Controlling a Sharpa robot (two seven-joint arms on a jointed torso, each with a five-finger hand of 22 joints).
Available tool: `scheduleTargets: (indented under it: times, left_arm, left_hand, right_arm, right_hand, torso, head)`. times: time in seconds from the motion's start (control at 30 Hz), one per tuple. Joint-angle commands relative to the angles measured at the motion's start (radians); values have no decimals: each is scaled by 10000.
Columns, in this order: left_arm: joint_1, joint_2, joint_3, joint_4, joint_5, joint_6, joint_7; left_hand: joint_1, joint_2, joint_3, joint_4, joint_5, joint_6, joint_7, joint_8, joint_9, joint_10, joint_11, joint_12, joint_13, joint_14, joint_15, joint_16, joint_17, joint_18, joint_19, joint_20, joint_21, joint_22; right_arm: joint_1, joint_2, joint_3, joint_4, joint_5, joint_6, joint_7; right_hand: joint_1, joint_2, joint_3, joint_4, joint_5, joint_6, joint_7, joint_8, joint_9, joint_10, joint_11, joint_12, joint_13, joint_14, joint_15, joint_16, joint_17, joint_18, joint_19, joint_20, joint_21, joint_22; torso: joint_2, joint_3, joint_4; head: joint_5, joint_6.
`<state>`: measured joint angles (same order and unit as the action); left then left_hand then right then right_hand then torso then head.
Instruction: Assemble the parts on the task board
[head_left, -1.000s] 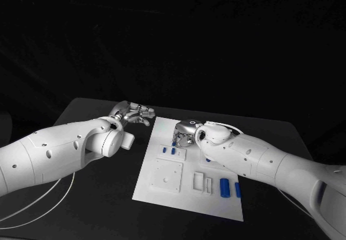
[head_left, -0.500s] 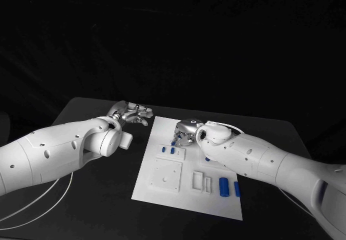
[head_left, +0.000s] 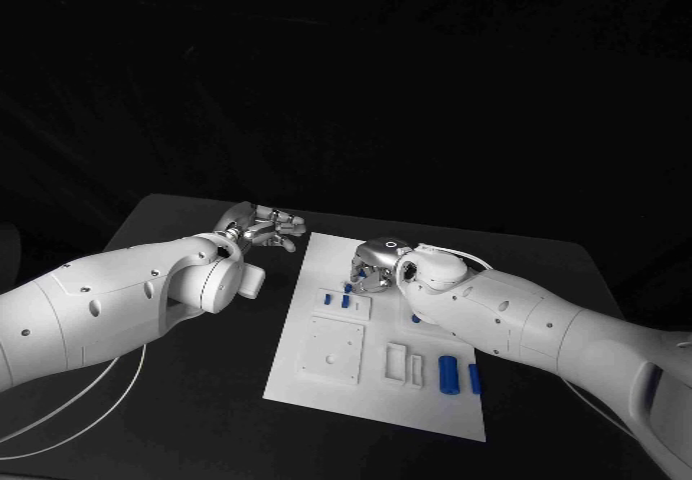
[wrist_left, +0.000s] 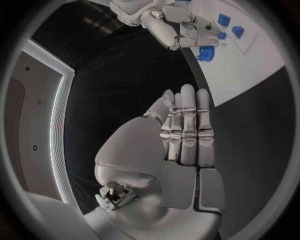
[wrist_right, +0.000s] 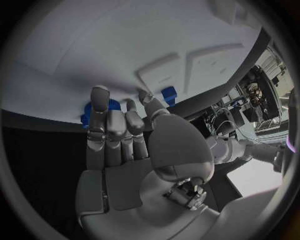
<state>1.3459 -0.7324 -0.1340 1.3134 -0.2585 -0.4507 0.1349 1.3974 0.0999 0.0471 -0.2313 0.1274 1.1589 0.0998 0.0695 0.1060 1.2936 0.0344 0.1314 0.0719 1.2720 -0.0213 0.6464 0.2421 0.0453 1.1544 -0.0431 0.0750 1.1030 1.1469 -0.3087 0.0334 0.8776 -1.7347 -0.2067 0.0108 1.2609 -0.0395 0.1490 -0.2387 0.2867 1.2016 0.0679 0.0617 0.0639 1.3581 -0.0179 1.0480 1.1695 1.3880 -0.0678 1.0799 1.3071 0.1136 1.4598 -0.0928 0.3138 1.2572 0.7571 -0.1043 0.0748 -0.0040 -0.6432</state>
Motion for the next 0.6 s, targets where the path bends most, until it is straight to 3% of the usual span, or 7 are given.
scheduleTargets:
  times: [0.03,0.13,0.37,0.6]
  left_arm:
    - [16,14,11,0,8,-8,41]
    - [16,17,11,-12,2,0,34]
    - [16,29,11,-25,-6,17,0]
    - [15,34,10,-35,-9,38,-46]
  left_hand:
    - [-22,13,-6,77,-51,-55,16,5,7,-55,45,-50,-4,85,9,-60,16,-128,41,0,-52,-15]
    - [-22,13,-6,77,-51,-55,16,5,7,-55,45,-50,-4,85,9,-60,16,-128,41,0,-52,-15]
    - [-18,7,-5,78,-61,-89,25,3,3,-74,53,-50,-5,85,13,-67,20,-125,41,4,-51,-22]
    - [-14,-5,-6,73,-62,-119,35,0,-1,-95,63,-56,-7,83,16,-71,22,-122,40,6,-51,-26]
  right_arm:
    - [-55,5,-35,22,-117,128,-51]
    - [-57,25,-35,31,-80,98,22]
    - [-58,55,-38,91,-51,-1,156]
    - [-58,64,-42,136,-42,-61,220]
  right_hand:
    - [-49,-41,-31,24,46,-116,10,1,-11,-4,0,-67,-30,-3,-17,-85,-28,-89,40,26,-71,9]
    - [26,-62,2,-32,-20,-341,79,-2,-16,-43,35,-109,-61,-37,8,-132,-52,-68,18,47,-101,12]
    - [44,-135,73,-124,-64,-492,64,-3,-17,-104,33,-199,-141,-105,12,-221,-102,-31,-24,67,-156,37]
    - [119,-278,-15,-126,-36,-1037,13,-1,-18,-176,-86,-327,-247,-185,-53,-323,-167,-60,-57,19,-198,101]
  torso:
    - [4,-10,7]
    - [8,-17,2]
    - [9,-21,-7]
    - [10,-19,8]
  head:
    - [-12,7]
    - [-12,1]
    - [-8,-14]
    - [-7,-30]
